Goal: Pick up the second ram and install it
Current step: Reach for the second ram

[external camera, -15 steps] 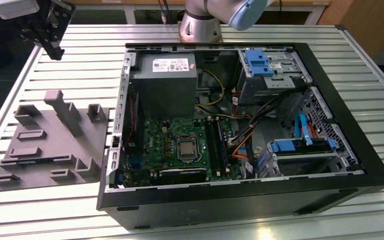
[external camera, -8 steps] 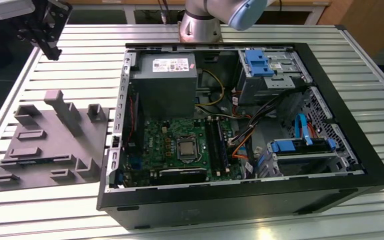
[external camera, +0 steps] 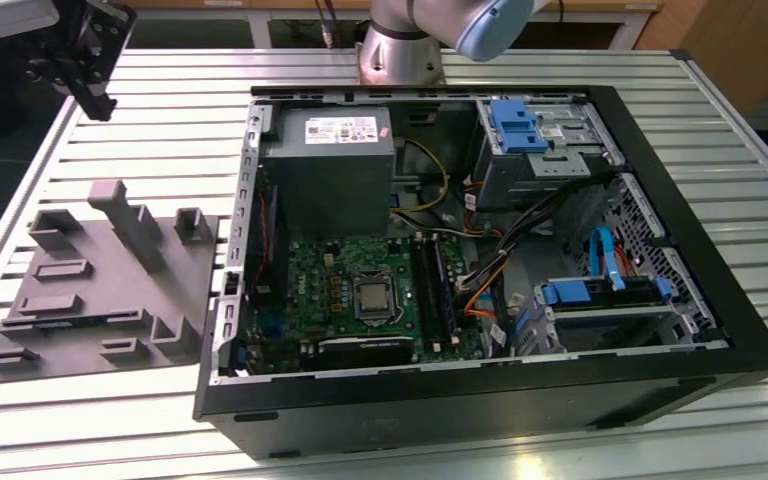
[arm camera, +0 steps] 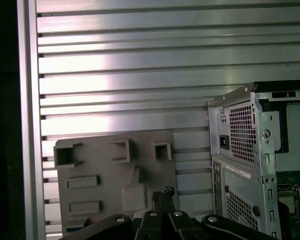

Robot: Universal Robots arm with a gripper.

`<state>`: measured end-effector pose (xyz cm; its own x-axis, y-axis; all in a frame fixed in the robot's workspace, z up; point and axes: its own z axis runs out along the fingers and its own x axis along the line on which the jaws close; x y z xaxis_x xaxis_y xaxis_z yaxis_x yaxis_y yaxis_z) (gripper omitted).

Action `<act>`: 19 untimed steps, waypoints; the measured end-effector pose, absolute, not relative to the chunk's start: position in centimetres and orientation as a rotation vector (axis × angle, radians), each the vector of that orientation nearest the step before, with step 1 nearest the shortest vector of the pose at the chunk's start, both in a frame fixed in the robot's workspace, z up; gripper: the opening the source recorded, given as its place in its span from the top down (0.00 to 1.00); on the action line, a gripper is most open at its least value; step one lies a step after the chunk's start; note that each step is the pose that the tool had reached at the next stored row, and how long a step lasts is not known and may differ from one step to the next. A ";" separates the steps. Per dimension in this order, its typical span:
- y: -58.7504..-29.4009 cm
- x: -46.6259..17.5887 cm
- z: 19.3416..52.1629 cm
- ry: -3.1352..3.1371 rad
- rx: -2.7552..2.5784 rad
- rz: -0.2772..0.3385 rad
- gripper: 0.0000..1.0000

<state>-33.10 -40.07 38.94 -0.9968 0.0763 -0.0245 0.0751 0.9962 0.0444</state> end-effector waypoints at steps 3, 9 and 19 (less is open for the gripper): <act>-40.1 -33.3 38.9 3.113 0.118 0.068 0.89; -40.1 -33.7 38.9 3.113 0.118 0.068 0.89; -40.1 -34.1 38.9 3.112 0.118 0.068 0.89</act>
